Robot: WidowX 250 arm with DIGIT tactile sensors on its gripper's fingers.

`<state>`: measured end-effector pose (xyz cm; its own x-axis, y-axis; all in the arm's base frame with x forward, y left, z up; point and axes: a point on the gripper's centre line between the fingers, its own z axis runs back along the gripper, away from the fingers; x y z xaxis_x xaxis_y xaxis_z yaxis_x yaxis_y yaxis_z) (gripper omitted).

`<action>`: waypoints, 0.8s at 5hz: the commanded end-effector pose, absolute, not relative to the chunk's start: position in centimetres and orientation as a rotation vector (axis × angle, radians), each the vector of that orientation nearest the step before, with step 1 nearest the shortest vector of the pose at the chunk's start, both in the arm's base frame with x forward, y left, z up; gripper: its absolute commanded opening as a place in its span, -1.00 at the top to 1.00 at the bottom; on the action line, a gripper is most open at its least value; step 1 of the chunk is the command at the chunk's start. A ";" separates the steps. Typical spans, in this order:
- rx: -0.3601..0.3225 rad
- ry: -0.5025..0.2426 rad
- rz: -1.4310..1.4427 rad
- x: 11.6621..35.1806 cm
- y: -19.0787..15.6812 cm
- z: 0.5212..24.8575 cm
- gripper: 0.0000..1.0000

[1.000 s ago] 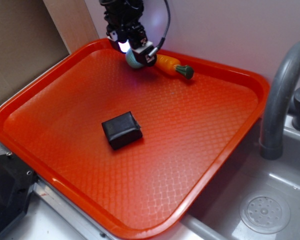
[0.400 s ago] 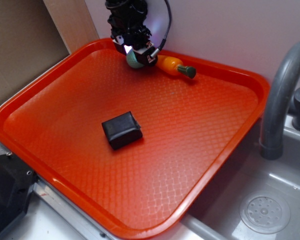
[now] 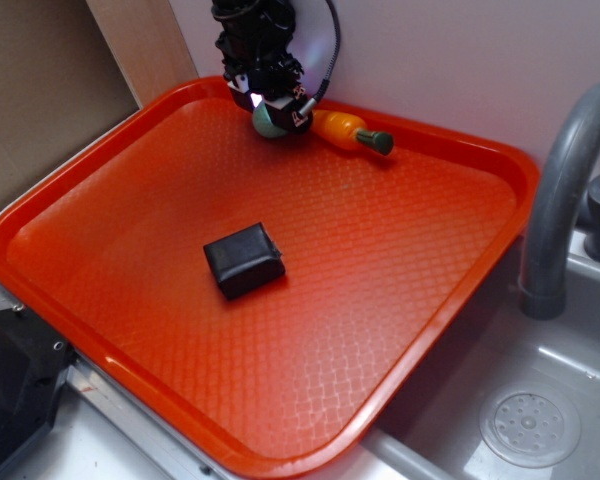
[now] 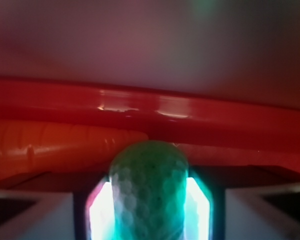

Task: Grab the green ball.

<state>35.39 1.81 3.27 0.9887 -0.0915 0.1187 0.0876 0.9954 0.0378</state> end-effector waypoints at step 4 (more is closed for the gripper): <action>-0.047 0.014 0.355 20.8 1.2 26.3 1.00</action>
